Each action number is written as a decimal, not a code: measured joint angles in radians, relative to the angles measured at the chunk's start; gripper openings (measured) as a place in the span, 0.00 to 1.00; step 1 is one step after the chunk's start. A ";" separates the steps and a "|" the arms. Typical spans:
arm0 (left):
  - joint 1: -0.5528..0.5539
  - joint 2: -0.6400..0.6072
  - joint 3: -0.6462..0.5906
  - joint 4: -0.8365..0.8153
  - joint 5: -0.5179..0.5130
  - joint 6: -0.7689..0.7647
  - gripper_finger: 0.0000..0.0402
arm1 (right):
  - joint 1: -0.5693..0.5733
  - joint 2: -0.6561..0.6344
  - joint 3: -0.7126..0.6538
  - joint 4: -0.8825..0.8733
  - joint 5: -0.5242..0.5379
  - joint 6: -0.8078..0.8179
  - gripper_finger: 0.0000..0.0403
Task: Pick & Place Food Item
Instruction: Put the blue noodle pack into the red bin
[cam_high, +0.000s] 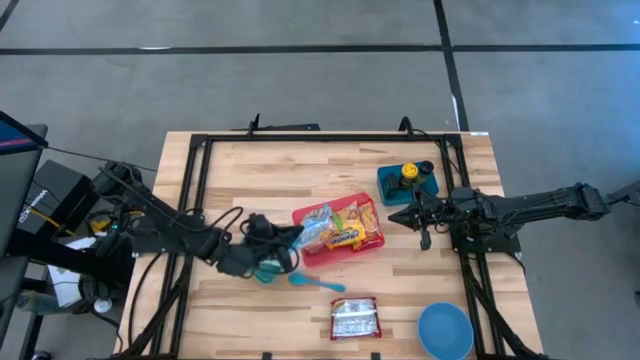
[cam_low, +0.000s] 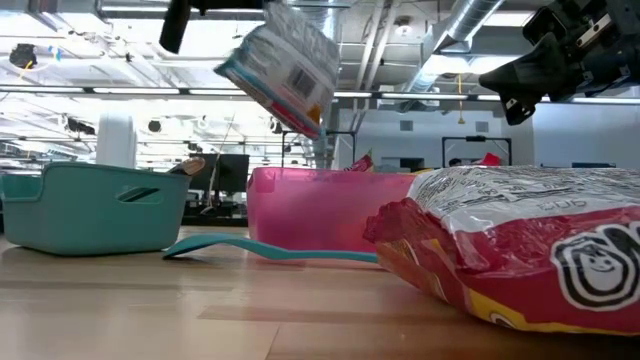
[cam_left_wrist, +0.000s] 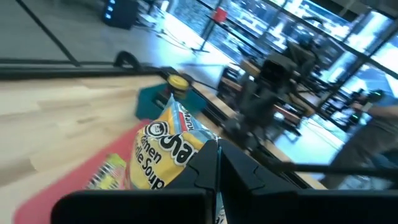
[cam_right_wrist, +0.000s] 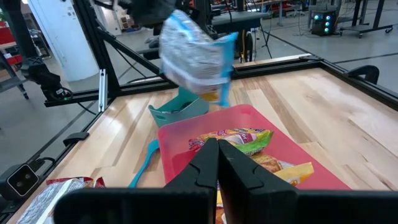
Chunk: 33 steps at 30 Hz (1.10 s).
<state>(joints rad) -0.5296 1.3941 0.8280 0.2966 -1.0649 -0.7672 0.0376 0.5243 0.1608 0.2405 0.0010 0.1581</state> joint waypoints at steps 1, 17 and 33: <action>0.013 0.000 0.000 0.000 -0.001 0.000 0.00 | 0.000 0.000 0.000 0.000 0.000 0.000 0.00; 0.068 0.067 -0.001 0.010 -0.148 -0.024 0.00 | 0.000 0.000 0.000 0.000 0.000 0.000 0.00; 0.091 0.159 -0.001 0.019 -0.212 -0.023 0.00 | 0.000 0.000 0.000 0.000 0.000 0.000 0.00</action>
<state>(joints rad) -0.4389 1.5532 0.8272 0.3151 -1.2769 -0.7906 0.0376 0.5243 0.1608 0.2405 0.0010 0.1581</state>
